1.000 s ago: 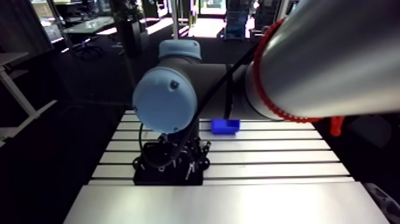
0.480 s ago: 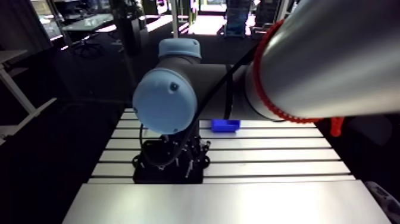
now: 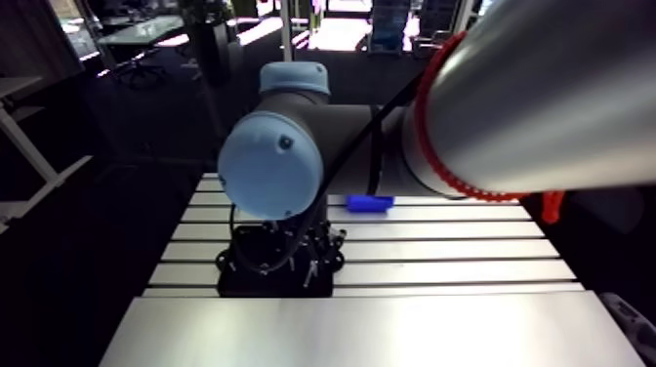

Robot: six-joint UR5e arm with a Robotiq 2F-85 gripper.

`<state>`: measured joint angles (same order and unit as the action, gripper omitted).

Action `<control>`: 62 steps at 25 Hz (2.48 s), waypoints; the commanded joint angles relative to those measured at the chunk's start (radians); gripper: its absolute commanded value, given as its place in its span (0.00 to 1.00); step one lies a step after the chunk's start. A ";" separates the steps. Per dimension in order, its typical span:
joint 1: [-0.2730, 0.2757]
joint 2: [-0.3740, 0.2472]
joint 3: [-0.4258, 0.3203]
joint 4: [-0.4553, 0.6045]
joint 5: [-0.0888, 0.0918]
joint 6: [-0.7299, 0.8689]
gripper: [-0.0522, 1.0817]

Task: Pick up the M10 bolt from the tray and put it into the blue bin.

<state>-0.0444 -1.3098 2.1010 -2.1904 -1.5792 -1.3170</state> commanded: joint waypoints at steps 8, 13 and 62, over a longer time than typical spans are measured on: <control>0.000 0.019 0.003 -0.001 -0.009 0.000 0.53; 0.000 0.021 0.003 -0.001 -0.009 0.000 0.55; 0.000 0.028 0.017 -0.027 -0.020 -0.027 0.80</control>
<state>-0.0445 -1.2817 2.1139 -2.2055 -1.5992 -1.3224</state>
